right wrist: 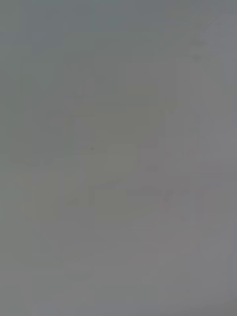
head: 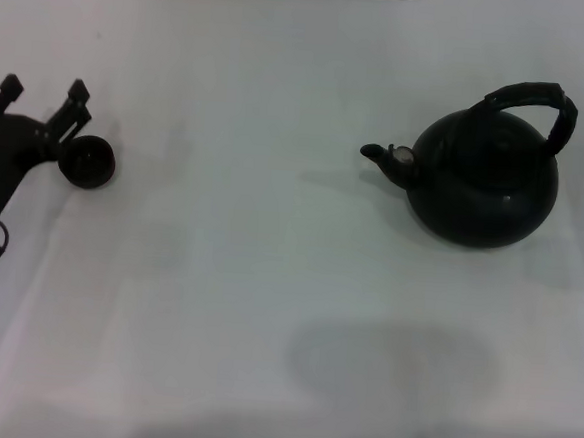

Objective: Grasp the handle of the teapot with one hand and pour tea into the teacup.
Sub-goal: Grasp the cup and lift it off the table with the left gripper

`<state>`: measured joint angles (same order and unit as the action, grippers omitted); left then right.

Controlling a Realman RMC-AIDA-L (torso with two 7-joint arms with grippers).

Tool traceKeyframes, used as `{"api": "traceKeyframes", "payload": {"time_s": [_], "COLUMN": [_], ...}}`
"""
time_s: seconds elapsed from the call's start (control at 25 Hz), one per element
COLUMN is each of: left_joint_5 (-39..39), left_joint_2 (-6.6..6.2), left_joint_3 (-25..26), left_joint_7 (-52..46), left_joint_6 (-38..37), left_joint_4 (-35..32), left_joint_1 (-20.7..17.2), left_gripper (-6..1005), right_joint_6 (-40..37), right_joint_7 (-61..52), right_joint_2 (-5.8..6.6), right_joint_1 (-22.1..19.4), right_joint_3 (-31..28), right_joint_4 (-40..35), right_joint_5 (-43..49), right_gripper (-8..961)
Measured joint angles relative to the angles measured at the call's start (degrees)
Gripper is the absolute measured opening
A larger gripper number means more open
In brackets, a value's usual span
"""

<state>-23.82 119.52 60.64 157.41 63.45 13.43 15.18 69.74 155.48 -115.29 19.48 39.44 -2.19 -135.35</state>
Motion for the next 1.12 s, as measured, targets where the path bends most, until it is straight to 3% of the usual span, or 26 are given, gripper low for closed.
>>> {"api": "traceKeyframes", "payload": {"time_s": [0.32, 0.6, 1.12], "left_joint_5": [1.0, 1.1, 0.7], "left_joint_2": [0.10, -0.02, -0.08], "left_joint_3": [-1.1, -5.8, -6.1], "left_joint_7": [0.1, 4.1, 4.2], "left_joint_6": [1.5, 1.1, -1.2], "left_joint_4": [0.0, -0.4, -1.1], "left_joint_1": [-0.9, -1.0, -1.1], "left_gripper": [891, 891, 890], "right_joint_6": [-0.1, -0.6, -0.9], "right_joint_7": [0.0, 0.0, 0.0], "right_joint_2": [0.07, 0.07, 0.07], "right_joint_1": [0.0, -0.1, 0.0], "right_joint_3": [0.0, 0.0, 0.0], "right_joint_4": [-0.2, -0.2, -0.2], "right_joint_5": [0.0, 0.0, 0.0], "right_gripper": [876, 876, 875]}}
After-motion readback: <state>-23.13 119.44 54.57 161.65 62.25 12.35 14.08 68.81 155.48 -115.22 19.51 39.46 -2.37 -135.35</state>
